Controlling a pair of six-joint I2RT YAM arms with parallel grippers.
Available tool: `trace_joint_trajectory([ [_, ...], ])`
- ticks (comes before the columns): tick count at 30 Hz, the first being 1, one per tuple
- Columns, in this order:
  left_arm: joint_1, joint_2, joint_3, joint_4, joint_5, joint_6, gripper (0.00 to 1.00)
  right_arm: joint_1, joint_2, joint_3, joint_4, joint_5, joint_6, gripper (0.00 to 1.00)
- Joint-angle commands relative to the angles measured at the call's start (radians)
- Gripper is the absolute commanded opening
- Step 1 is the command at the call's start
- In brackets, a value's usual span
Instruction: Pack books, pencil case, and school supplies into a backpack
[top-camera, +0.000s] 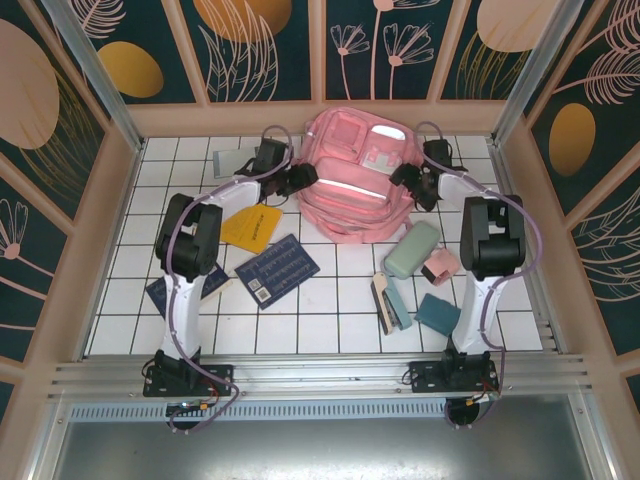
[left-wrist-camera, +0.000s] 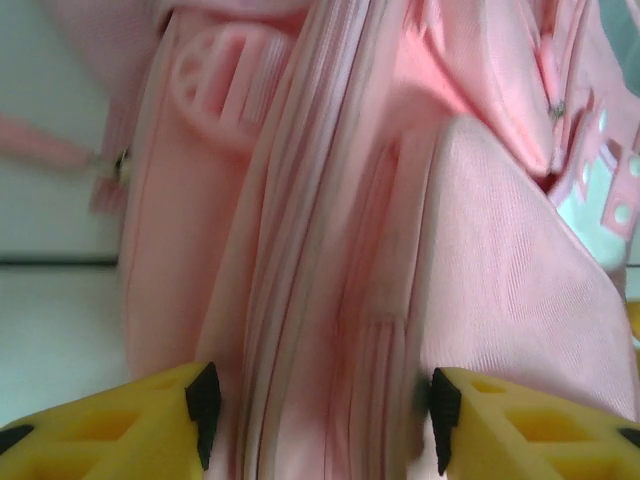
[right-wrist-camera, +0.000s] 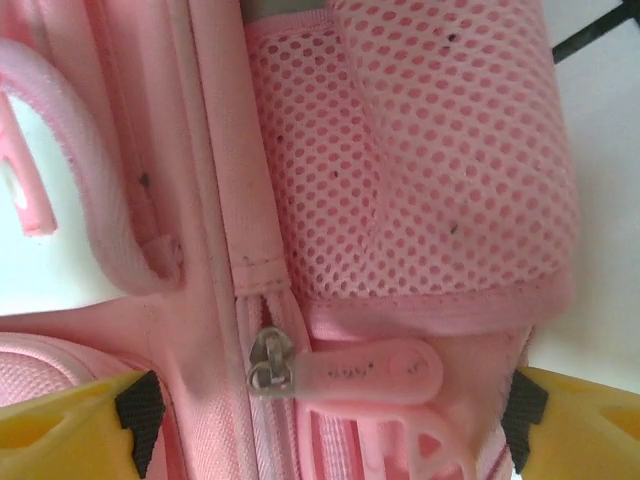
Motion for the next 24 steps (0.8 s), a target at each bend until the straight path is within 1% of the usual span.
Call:
trace_joint_trajectory([
  [1, -0.013, -0.141, -0.176, 0.088, 0.081, -0.072, 0.57, 0.037, 0.061, 0.112, -0.004, -0.069, -0.058, 0.86],
  [4, -0.032, -0.239, -0.325, 0.171, 0.089, -0.107, 0.57, 0.068, 0.113, 0.194, -0.012, -0.107, -0.081, 0.85],
  [7, -0.073, -0.290, -0.404, 0.235, 0.109, -0.125, 0.58, 0.086, 0.184, 0.318, -0.046, -0.129, -0.103, 0.84],
  [9, -0.106, -0.284, -0.399, 0.256, 0.140, -0.122, 0.59, 0.087, 0.222, 0.392, -0.065, -0.154, -0.106, 0.83],
  [12, -0.164, -0.265, -0.359, 0.255, 0.156, -0.111, 0.61, 0.085, 0.250, 0.462, -0.075, -0.200, -0.114, 0.83],
  [14, -0.195, -0.266, -0.335, 0.242, 0.144, -0.113, 0.60, 0.085, 0.263, 0.506, -0.118, -0.171, -0.122, 0.83],
  [15, -0.200, -0.275, -0.332, 0.224, 0.116, -0.113, 0.60, 0.083, 0.259, 0.510, -0.135, -0.143, -0.124, 0.83],
  [18, -0.183, -0.342, -0.357, 0.141, -0.004, -0.097, 0.62, 0.062, 0.211, 0.429, -0.118, -0.109, -0.108, 0.84],
  [20, -0.142, -0.378, -0.361, 0.054, -0.062, -0.072, 0.63, 0.042, 0.177, 0.366, -0.094, -0.107, -0.097, 0.84],
  [24, -0.038, -0.414, -0.369, 0.007, -0.116, -0.039, 0.65, 0.028, 0.146, 0.318, -0.089, -0.095, -0.123, 0.83],
])
